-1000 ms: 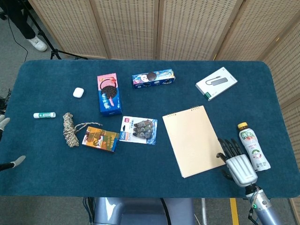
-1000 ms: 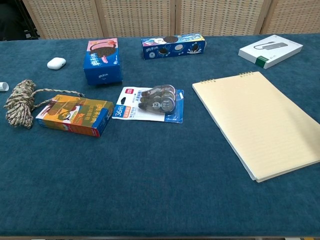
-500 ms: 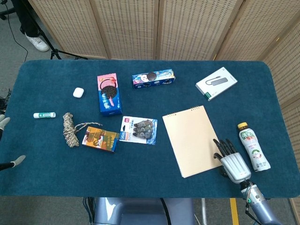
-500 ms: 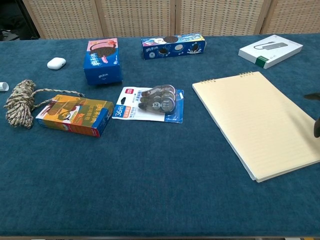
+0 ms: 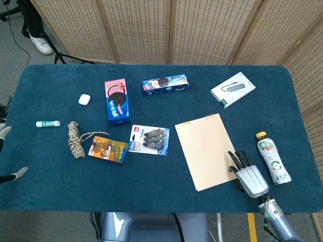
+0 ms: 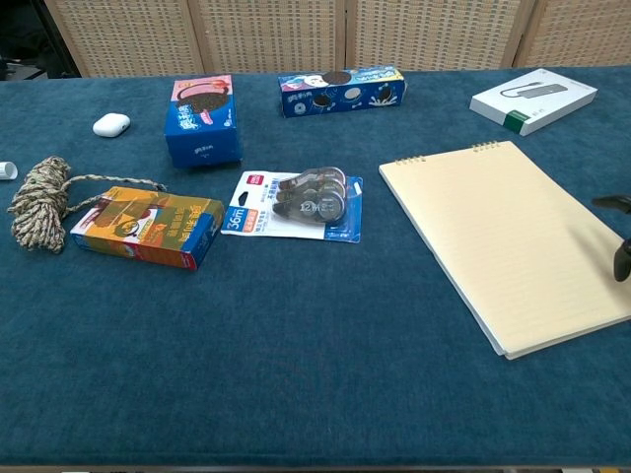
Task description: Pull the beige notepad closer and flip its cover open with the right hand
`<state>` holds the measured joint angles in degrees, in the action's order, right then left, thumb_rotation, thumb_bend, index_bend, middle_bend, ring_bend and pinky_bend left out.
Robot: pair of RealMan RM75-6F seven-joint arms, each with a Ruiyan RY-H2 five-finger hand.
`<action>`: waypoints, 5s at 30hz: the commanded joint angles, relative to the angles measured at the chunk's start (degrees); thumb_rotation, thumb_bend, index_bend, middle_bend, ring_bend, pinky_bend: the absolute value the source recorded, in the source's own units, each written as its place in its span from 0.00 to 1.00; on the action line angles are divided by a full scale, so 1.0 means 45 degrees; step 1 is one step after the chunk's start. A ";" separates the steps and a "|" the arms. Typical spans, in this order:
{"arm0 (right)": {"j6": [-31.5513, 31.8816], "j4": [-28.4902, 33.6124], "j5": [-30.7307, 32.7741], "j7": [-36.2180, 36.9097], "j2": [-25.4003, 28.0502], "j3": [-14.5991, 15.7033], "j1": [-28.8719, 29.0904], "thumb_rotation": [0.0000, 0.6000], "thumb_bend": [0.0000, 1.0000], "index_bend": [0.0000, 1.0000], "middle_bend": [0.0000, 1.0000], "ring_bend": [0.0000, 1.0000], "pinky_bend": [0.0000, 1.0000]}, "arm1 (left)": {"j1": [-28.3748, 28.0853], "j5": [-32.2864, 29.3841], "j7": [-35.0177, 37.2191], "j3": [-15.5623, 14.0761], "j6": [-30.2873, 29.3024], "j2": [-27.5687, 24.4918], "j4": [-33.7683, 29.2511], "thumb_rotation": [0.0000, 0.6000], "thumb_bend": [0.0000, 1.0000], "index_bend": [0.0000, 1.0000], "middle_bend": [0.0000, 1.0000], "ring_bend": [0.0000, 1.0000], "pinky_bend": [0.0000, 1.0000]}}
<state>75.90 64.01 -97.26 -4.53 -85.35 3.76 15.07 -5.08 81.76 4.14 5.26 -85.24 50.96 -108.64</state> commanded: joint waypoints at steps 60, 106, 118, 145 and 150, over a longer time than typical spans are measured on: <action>-0.0526 0.0119 0.1425 0.0484 -0.1275 -0.1693 0.1542 1.00 0.35 0.40 0.00 0.00 0.00 | -0.0089 -0.0148 -0.0098 0.0022 0.0195 0.0010 -0.0028 1.00 0.00 0.00 0.00 0.00 0.00; -0.0519 -0.0175 0.0441 0.2201 -0.0492 -0.0240 0.1855 1.00 0.67 0.63 0.02 0.00 0.00 | -0.0117 -0.0179 -0.0297 0.0001 0.0238 0.0076 -0.0049 1.00 0.00 0.00 0.00 0.00 0.00; 0.0130 0.1138 -0.1314 0.2492 0.1135 0.1197 0.1704 1.00 0.67 0.65 0.03 0.00 0.00 | -0.0169 -0.0219 -0.0571 -0.0021 0.0316 0.0168 -0.0110 1.00 0.00 0.00 0.00 0.00 0.00; 0.1661 0.0981 -0.4490 0.2889 0.2682 0.3202 0.1657 1.00 0.67 0.66 0.07 0.00 0.00 | -0.0265 -0.0410 -0.1503 -0.0037 0.0370 0.0507 -0.0263 1.00 0.00 0.00 0.00 0.00 0.00; 0.1888 0.1069 -0.4945 0.2893 0.2648 0.3532 0.1500 1.00 0.67 0.66 0.07 0.00 0.00 | -0.0269 -0.0367 -0.1521 -0.0069 0.0392 0.0509 -0.0296 1.00 0.00 0.00 0.00 0.00 0.00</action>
<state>84.08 68.74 -119.06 8.48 -73.38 19.28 22.05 -6.30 80.10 -2.71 4.95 -83.47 53.27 -109.96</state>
